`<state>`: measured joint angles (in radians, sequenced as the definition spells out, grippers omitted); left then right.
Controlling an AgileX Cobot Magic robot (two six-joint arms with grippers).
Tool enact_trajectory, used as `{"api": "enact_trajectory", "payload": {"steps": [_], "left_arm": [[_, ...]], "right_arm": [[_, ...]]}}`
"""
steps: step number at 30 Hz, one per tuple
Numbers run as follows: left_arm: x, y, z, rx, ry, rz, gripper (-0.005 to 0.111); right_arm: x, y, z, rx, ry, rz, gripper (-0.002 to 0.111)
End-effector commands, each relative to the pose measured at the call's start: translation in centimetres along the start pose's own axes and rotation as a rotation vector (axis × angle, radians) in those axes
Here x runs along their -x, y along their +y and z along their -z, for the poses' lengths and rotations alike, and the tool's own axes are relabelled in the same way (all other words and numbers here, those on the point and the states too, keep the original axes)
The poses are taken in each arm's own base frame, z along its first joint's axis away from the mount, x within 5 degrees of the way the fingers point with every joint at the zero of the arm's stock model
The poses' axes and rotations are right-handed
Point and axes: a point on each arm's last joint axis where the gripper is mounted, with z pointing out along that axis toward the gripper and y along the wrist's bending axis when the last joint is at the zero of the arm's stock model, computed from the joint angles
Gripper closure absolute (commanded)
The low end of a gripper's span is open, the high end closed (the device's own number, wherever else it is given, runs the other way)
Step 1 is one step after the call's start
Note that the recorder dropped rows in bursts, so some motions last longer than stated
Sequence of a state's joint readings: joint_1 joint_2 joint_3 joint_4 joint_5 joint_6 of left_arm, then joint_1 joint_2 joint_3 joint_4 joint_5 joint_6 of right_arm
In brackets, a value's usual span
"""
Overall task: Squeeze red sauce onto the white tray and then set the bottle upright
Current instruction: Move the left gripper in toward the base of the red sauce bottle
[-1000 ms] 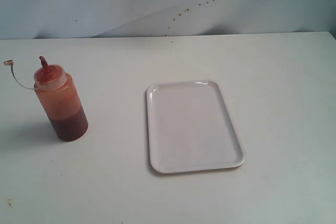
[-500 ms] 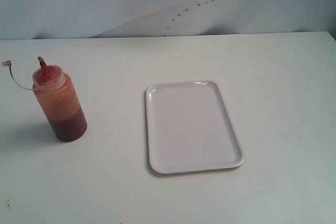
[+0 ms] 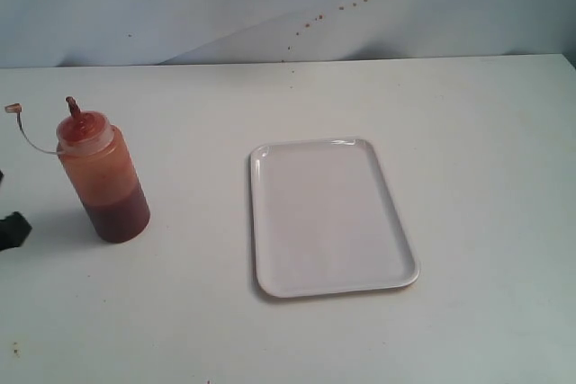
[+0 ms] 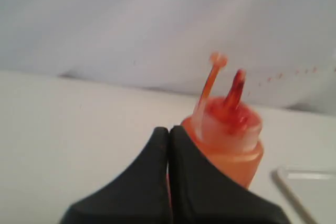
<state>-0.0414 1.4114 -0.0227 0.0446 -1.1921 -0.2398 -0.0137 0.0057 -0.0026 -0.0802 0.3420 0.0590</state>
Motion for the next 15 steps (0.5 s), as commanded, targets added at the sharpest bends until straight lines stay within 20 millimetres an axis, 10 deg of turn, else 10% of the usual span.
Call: {"api": "enact_trajectory", "payload": {"steps": [1, 15], "left_arm": [[-2.3, 0.1, -2.5, -0.04, 0.123, -0.056, 0.107], [-5.7, -0.1, -5.9, -0.153, 0.266, -0.199, 0.107]], "right_arm": [[-0.1, 0.0, 0.0, -0.004, -0.004, -0.008, 0.108], [-0.1, 0.0, 0.0, -0.004, -0.004, -0.008, 0.108]]}}
